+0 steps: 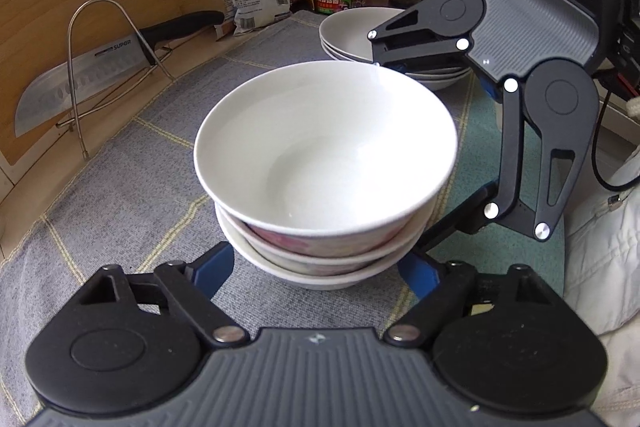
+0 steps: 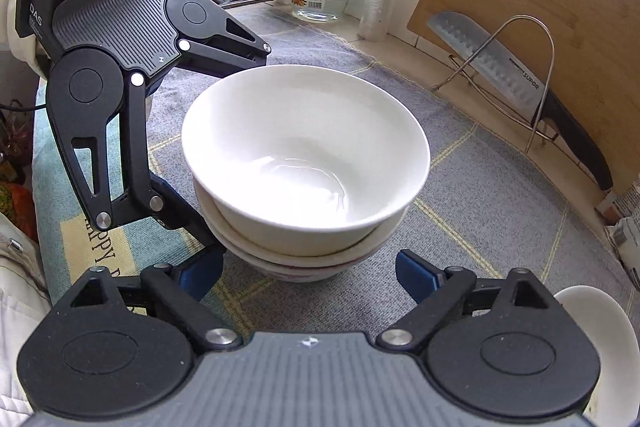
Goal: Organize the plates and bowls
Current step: 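Grip the bowl stack rim with the right tool while the left tool grips the opposite rim, then lift the bowl stack off the mat with both tools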
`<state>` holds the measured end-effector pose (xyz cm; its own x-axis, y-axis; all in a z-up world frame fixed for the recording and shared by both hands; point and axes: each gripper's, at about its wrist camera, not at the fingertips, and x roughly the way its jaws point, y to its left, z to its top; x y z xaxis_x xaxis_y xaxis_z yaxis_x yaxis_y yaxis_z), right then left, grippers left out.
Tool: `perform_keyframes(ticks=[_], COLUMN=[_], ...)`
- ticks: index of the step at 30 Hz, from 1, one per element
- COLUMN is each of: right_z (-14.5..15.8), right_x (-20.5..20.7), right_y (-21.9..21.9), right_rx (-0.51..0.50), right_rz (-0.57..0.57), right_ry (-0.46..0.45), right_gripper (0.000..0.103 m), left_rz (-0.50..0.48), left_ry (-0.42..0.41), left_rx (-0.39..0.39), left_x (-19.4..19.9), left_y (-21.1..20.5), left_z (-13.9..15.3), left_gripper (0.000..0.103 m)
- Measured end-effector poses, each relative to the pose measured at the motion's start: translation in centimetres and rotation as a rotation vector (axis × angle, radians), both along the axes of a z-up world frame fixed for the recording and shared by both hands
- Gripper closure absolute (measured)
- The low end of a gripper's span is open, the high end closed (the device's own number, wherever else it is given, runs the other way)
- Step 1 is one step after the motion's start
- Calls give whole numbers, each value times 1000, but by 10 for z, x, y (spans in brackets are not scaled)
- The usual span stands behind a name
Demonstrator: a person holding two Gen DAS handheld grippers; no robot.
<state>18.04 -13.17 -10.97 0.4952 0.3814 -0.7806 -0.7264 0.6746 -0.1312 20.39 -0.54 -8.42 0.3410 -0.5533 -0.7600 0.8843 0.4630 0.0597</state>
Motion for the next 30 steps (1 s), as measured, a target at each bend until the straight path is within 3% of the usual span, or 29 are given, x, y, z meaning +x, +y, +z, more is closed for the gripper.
perform_keyframes(ticks=[9,30], right_z=[4,6], right_x=[9,22], right_y=[1,2], right_rx=[-14,-41], right_rz=[64,124], right_ry=[25,71], right_gripper=[21,20], left_rz=[-50,-151], left_ry=[11,45], left_rx=[27,44], left_x=[4,14], left_y=[-1,-4], left_z=[0,-3], left_gripper=[20,19])
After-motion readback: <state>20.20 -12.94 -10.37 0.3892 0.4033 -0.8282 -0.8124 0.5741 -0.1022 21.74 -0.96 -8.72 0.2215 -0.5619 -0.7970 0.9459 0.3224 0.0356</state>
